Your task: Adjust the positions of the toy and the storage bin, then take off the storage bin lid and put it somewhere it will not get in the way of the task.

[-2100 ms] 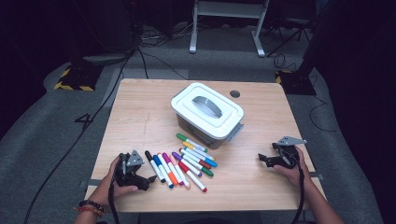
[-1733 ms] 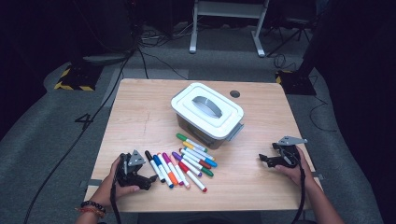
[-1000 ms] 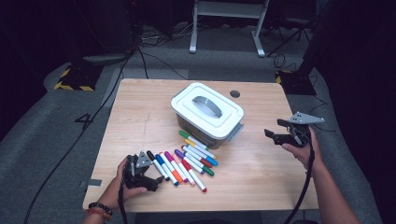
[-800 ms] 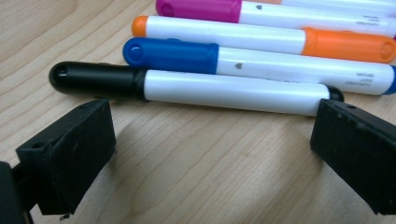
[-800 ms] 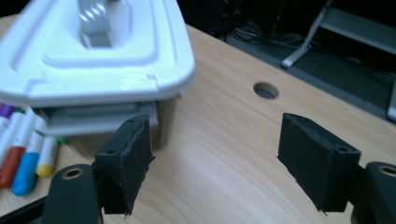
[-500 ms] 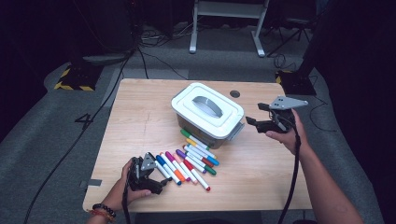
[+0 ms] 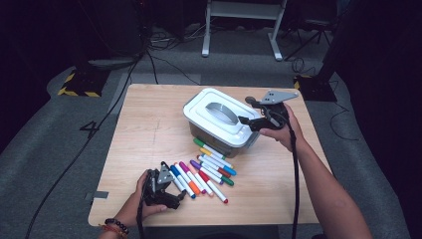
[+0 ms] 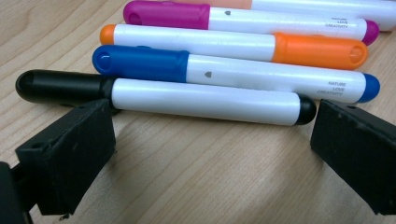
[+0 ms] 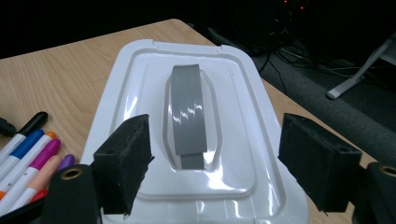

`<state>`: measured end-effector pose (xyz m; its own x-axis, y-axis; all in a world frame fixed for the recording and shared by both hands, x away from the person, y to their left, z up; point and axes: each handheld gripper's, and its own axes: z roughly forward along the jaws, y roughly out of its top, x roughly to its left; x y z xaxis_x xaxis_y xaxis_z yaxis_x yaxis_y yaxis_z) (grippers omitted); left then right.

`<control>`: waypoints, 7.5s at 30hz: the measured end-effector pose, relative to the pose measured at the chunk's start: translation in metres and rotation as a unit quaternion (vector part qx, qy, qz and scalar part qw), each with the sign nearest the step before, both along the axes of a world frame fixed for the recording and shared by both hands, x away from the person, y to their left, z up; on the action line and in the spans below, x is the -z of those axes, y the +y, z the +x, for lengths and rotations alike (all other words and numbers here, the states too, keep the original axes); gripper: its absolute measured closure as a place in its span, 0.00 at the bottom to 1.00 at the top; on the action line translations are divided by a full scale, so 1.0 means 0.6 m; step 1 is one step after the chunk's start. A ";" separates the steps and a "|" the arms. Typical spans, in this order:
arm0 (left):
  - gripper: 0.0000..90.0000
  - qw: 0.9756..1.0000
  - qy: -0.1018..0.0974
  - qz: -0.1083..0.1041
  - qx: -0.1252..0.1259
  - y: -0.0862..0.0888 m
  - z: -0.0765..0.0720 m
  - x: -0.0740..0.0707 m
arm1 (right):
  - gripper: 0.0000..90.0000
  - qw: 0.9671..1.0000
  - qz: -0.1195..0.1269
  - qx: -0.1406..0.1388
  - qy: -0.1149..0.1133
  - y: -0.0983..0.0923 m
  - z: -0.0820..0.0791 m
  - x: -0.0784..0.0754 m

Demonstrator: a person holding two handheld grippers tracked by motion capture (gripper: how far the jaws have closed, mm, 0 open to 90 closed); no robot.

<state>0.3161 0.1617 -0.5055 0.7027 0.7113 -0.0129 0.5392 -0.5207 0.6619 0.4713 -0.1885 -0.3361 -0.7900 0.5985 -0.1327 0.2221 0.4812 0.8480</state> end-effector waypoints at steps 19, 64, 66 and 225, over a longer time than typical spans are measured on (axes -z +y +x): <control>0.00 1.000 0.000 -0.001 0.013 -0.002 -0.001 0.000 | 0.34 0.998 -0.048 -0.017 0.035 0.106 0.042 0.028; 0.00 1.000 0.001 -0.001 0.019 0.066 0.000 0.000 | 0.74 0.999 -0.028 0.030 -0.015 -0.016 0.033 -0.029; 0.00 1.000 0.001 -0.001 0.020 0.066 0.001 0.000 | 0.74 0.999 -0.021 0.044 -0.016 -0.040 0.032 -0.033; 0.02 0.999 -0.001 -0.004 0.052 0.058 0.004 0.000 | 0.78 0.974 -0.119 -0.152 0.122 0.067 -0.161 0.252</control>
<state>0.3185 0.1966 -0.5056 0.7730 0.6342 -0.0161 0.4807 -0.5690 0.6673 0.3750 -0.1483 -0.4874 -0.9513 0.3073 -0.0252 0.2197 0.7330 0.6438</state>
